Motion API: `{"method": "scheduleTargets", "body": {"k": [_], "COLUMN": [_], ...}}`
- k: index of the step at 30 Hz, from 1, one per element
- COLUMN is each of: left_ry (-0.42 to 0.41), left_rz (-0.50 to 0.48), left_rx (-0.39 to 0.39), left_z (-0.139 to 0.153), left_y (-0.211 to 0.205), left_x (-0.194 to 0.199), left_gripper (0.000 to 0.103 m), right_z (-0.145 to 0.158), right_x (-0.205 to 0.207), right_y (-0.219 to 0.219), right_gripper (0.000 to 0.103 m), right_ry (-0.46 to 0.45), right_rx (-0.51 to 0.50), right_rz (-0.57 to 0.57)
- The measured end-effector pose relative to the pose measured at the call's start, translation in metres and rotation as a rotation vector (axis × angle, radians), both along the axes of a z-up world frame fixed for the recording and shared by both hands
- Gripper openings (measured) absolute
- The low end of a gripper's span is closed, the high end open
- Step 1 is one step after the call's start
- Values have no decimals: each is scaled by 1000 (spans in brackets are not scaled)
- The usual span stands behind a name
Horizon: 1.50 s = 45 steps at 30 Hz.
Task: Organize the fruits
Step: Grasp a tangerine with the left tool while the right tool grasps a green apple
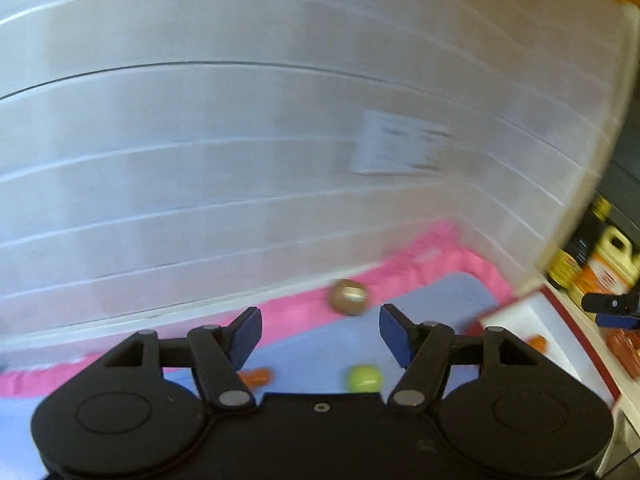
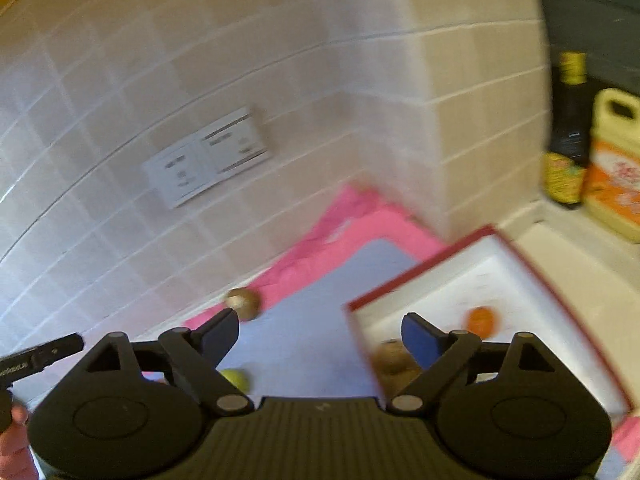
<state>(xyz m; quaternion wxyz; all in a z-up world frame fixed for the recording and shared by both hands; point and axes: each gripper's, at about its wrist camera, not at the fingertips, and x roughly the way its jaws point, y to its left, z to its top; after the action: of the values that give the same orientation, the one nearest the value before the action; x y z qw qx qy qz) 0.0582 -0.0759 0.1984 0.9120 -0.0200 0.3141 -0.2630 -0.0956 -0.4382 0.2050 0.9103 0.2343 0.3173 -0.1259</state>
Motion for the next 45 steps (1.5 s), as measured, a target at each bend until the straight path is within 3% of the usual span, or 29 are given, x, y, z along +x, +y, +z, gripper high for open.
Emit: {"method": "scheduleTargets", "body": {"k": [6,8,11,19,22,26,35,39,43,45], "left_ry": [14,35,48,69,61,73,141,149,135,136], "left_rz": [157,179,180,22,-45,-114,-142,-142,-132,-144], "left_rx": [-66,-92,-63,45,114,176,197,199,211,199], "left_z": [-19,-32,-55,-104,-125,-156,-189,-194,-196,-194], "left_y": [76,95,106,77,55,32,10,3,1,2], "left_x": [-1,0,3,29,44,66,100,105,104,104], "left_gripper": [77,77,77,78,78,78,78,77,66,51], "right_z": [-1,-3,-11,-56,-83,-123,-162,-173,-177,-178], "right_x": [53,68,85,122,140,160,175,179,180,181], "right_y": [52,69,89,109,109,111,135,132,131,132], "right_gripper": [90,90,90,90,90,82,82,82,81,76], "right_ry": [11,26,51,157,196,272,342,359,354,355], "right_rx": [-38,-58,-83,-120,-94,-21,-95,-66,-49,-46], "right_rz": [113,140,171,203,211,234,286,290,284,289]}}
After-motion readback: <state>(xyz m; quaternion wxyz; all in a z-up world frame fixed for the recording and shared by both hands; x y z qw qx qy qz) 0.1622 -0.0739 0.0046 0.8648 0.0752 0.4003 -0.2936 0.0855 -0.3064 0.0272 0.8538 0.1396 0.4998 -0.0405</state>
